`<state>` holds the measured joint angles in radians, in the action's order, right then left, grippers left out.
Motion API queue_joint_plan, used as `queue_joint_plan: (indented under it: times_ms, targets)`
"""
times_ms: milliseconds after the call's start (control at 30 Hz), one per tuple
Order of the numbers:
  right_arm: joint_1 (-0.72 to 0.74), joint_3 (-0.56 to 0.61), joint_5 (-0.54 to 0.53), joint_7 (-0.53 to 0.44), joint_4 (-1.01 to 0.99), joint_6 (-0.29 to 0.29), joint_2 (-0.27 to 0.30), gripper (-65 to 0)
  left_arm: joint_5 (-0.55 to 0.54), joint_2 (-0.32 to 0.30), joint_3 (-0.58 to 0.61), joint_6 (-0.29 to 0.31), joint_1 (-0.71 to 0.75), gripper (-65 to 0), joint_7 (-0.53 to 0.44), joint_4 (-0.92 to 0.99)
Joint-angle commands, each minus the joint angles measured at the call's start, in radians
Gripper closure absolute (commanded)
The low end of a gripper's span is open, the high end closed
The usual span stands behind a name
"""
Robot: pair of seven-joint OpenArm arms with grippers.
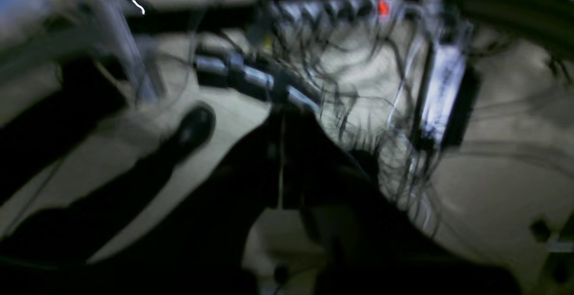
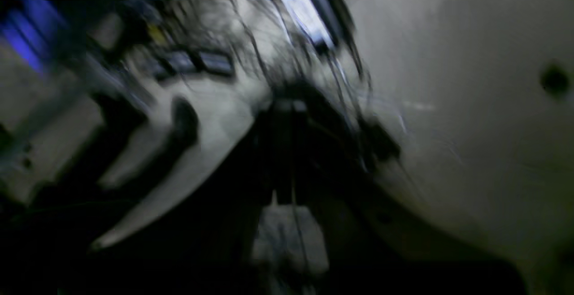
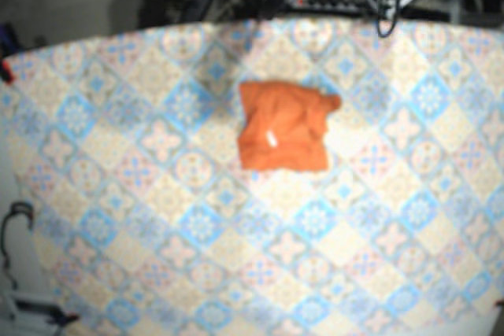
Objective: Fold the T-shirt properly
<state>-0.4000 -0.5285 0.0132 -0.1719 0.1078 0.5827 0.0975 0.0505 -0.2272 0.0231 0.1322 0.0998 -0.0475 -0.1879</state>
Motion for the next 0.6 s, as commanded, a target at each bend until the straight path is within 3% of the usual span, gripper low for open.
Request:
queue_joint_plan:
  times_ms: [0, 167, 300, 500, 567]
  targets:
    - [-0.014, 0.0, 0.0, -0.008, -0.004, 0.004, -0.005, 0.0, 0.015, 0.01, 0.001, 0.001, -0.012, 0.0, -0.004, 0.001]
    - [0.057, 0.0, 0.0, -0.042, -0.006, 0.004, -0.023, 0.0, 0.055, 0.084, 0.001, 0.001, -0.064, 0.0, 0.001, 0.003]
    - [0.082, 0.024, 0.0, -0.042, -0.004, 0.004, -0.077, 0.0, 0.056, 0.116, 0.001, 0.001, -0.07, 0.0, 0.001, 0.005]
    - [0.114, 0.196, 0.0, -0.1, -0.006, 0.0, -0.095, 0.0, 0.055, 0.119, -0.001, -0.003, -0.084, 0.0, 0.002, 0.001]
    - [0.117, 0.301, 0.0, -0.119, -0.007, -0.059, -0.091, 0.0, 0.053, 0.119, -0.001, -0.003, -0.084, 0.0, 0.001, -0.003]
